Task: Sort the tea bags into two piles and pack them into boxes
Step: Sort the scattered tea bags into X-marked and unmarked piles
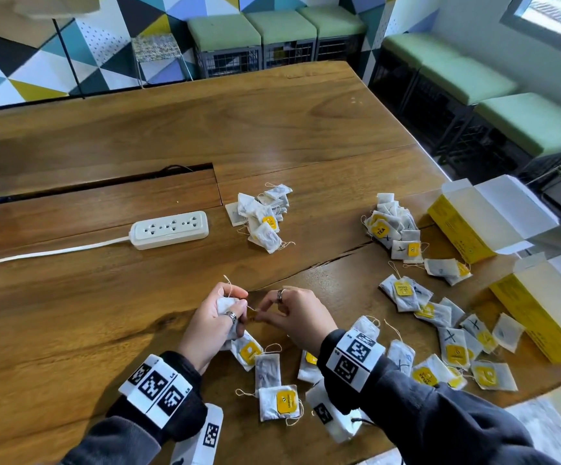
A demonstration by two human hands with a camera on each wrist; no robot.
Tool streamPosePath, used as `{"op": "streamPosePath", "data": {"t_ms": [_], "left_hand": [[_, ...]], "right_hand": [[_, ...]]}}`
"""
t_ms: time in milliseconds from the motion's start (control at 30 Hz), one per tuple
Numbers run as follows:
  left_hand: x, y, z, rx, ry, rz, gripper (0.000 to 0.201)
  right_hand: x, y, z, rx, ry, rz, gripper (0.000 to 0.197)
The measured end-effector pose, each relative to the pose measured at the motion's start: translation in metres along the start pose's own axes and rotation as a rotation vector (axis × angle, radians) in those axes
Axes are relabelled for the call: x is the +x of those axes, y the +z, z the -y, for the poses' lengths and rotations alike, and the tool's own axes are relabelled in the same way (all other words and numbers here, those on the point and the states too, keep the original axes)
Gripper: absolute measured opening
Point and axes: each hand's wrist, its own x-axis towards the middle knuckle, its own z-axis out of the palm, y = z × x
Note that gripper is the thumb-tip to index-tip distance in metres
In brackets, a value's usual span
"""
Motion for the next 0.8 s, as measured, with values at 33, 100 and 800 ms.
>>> {"op": "streamPosePath", "data": {"t_ms": [33,100,800], "left_hand": [[0.002,0.0,0.0,0.022,-0.013,0.004,0.008],[0.003,0.0,0.0,0.002,-0.059,0.04,0.007],[0.002,0.019,-0.005,-0.513,-0.163,0.079,0.011]], "right_hand": [[0.0,0.0,-0.001,0.07,-0.007,-0.01,0.011],[0.0,-0.001,-0.002,0.274,-0.01,-0.011,0.004],[-0.01,-0.015,-0.009,0.358,-0.092,-0.073,0.021]]}}
